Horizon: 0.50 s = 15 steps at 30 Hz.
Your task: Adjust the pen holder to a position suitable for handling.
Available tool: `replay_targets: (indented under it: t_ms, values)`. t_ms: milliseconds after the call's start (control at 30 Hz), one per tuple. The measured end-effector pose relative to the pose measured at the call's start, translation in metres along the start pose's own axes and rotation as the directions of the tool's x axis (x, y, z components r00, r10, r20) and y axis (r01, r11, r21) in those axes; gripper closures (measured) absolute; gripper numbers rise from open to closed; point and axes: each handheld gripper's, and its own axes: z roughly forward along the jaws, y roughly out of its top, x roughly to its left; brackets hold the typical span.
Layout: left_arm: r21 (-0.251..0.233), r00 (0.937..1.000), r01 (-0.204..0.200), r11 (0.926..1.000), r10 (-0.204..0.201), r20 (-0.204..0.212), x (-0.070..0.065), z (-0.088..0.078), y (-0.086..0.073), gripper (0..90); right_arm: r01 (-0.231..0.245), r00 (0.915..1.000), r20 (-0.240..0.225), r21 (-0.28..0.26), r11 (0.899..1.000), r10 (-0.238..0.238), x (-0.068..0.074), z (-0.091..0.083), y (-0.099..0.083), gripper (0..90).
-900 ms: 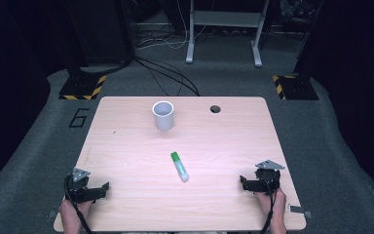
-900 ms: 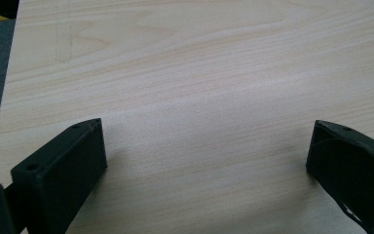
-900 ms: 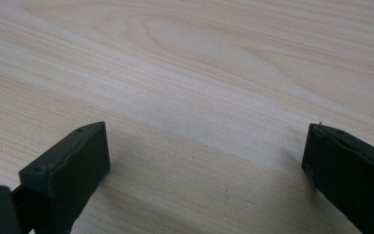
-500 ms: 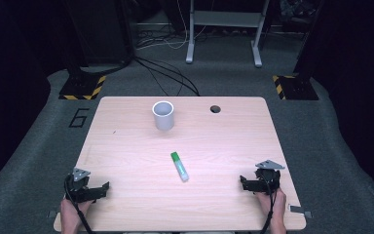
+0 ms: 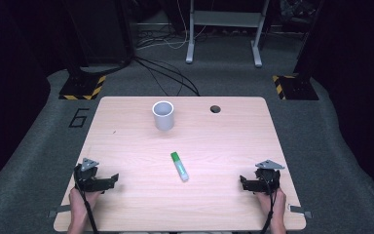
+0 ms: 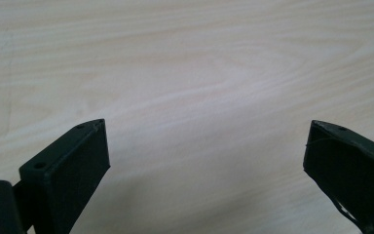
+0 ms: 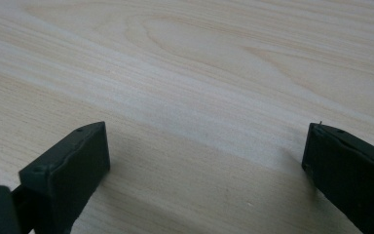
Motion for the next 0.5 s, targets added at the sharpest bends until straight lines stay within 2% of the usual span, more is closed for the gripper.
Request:
replay_targets:
  t_ms: [33, 67, 100, 200, 233, 300, 367, 500]
  values:
    - [0.006, 0.9999, -0.002, 1.0, 0.002, 0.014, -0.002, 0.001, 0.004, 3.3, 0.0, 1.0, 0.0, 0.0, 1.0, 0.0, 0.0, 0.0, 0.0, 3.0]
    - [-0.011, 0.9998, -0.004, 0.9999, 0.004, 0.018, -0.004, 0.003, 0.007, 3.5, 0.0, 1.0, 0.0, 0.0, 1.0, 0.0, 0.0, 0.0, 0.0, 3.0]
    - [0.003, 0.9995, -0.011, 0.9999, 0.011, 0.031, -0.005, 0.004, 0.012, 3.6, 0.0, 1.0, 0.0, 0.0, 1.0, 0.0, 0.0, 0.0, 0.0, 3.0]
    - [0.001, 0.9982, -0.036, 0.9993, 0.036, 0.048, -0.01, 0.009, 0.023, 3.8, 0.0, 1.0, 0.001, -0.001, 1.0, 0.0, 0.0, 0.0, 0.0, 3.0]
    - [-0.016, 0.9979, -0.046, 0.9988, 0.047, 0.044, -0.012, 0.011, 0.027, 3.8, -0.001, 1.0, 0.002, -0.001, 1.0, 0.001, 0.0, 0.0, 0.0, 3.0]
    - [-0.003, 0.9965, -0.059, 0.9983, 0.059, 0.059, -0.014, 0.012, 0.035, 3.9, -0.001, 1.0, 0.001, -0.001, 1.0, 0.001, 0.0, 0.0, 0.0, 3.0]
    - [-0.014, 0.9961, -0.067, 0.9976, 0.068, 0.056, -0.017, 0.015, 0.043, 4.0, -0.001, 1.0, 0.001, 0.0, 1.0, 0.001, 0.0, 0.0, 0.0, 3.1]
    - [-0.024, 0.9952, -0.07, 0.9973, 0.072, 0.066, -0.019, 0.019, 0.054, 3.8, -0.001, 1.0, 0.001, -0.001, 1.0, 0.001, 0.0, 0.0, 0.0, 3.1]
